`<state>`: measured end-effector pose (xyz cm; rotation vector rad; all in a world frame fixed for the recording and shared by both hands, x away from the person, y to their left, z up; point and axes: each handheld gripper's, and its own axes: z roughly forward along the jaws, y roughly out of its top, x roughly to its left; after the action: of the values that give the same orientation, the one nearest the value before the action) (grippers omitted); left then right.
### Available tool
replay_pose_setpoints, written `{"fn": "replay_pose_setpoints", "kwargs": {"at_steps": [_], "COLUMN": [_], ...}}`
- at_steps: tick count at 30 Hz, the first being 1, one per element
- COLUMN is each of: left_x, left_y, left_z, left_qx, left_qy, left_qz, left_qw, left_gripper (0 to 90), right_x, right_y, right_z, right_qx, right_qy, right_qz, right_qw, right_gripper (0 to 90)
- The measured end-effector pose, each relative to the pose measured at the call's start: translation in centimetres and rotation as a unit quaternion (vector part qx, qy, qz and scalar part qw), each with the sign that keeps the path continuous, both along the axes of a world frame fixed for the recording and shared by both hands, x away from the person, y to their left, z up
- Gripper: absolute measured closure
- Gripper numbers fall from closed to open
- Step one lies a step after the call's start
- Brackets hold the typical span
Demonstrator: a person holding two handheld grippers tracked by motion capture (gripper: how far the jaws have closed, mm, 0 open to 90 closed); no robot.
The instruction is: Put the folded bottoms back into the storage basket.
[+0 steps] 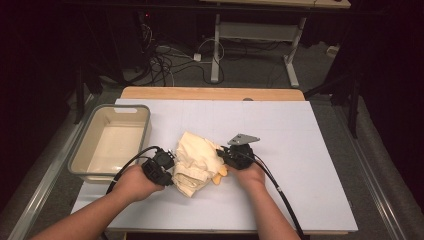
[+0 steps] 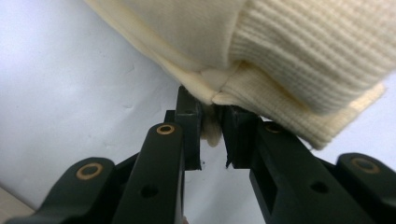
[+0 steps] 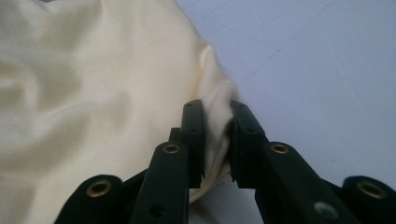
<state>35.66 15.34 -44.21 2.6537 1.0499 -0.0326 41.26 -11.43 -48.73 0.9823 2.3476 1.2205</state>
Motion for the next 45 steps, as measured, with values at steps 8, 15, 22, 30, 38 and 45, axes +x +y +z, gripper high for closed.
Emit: {"fn": "replay_pose_setpoints", "kwargs": {"at_steps": [8,15,22,30,38,45], "left_x": [0.6,1.1,1.4,1.7,1.7,1.7], "left_y": [-0.1,-0.6,-1.1,-0.8,0.1,1.0], "left_z": [1.3,2.1,2.8,3.8,4.2,4.3], "left_qx": [0.003,0.012,0.02,0.034,0.043,0.055], "left_qy": [0.012,0.013,0.017,0.02,0.022,0.023], "left_qz": [0.0,-0.005,-0.013,-0.017,-0.018,-0.016], "left_qw": [0.9999,0.9998,0.9996,0.9991,0.9987,0.9981], "left_gripper": [76.9,76.9,76.9,76.9,76.9,76.8], "right_x": [-0.5,-1.2,-1.7,-2.0,-1.9,-1.9], "right_y": [-0.2,-0.2,-0.3,0.3,1.1,2.1], "right_z": [0.4,1.7,2.4,3.2,3.8,3.4], "right_qx": [0.018,0.036,0.042,0.044,0.042,0.037], "right_qy": [-0.006,-0.033,-0.052,-0.056,-0.056,-0.056], "right_qz": [-0.008,-0.019,-0.033,-0.031,-0.022,-0.014], "right_qw": [0.9998,0.9986,0.9972,0.997,0.9973,0.9977], "right_gripper": [80.1,80.5,80.8,80.7,80.4,80.5]}}
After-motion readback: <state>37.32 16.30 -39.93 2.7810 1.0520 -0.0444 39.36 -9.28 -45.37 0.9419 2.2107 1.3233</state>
